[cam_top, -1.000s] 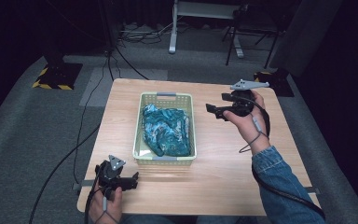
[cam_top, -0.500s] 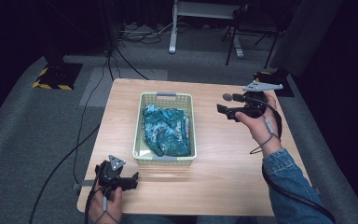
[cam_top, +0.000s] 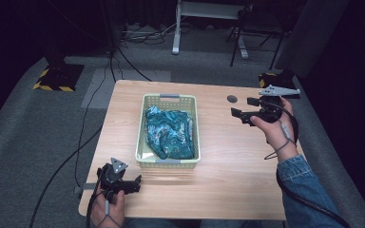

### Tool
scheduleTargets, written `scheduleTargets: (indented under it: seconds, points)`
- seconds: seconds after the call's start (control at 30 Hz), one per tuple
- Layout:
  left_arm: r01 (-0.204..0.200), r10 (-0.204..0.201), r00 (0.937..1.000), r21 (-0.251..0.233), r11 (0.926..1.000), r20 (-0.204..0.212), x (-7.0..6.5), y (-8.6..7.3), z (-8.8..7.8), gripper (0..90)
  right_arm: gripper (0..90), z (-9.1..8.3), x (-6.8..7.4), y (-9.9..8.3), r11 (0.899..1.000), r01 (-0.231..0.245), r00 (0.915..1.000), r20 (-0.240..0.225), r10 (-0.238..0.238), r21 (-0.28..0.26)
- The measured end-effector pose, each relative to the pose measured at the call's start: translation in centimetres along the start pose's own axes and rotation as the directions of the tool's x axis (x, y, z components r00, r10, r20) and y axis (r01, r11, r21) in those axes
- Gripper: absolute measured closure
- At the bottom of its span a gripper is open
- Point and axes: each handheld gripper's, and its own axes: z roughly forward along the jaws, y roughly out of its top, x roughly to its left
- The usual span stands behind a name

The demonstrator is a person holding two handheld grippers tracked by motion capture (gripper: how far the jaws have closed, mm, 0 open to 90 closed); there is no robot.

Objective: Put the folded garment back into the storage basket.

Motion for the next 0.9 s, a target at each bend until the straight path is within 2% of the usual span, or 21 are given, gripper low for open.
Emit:
scheduleTargets:
  seconds: [0.6,0.9]
  points:
    - [0.0,0.0,1.0,0.0,1.0,0.0,0.0,0.0,0.0,0.3,14.2,-2.1,-2.1,-1.4,1.0,0.002,0.9996,0.028,-0.002,-0.009]
    - [0.0,0.0,1.0,0.0,1.0,0.0,0.0,0.0,0.0,0.3,13.8,-3.3,-3.2,-2.3,1.0,0.01,0.998,0.062,-0.01,0.001]
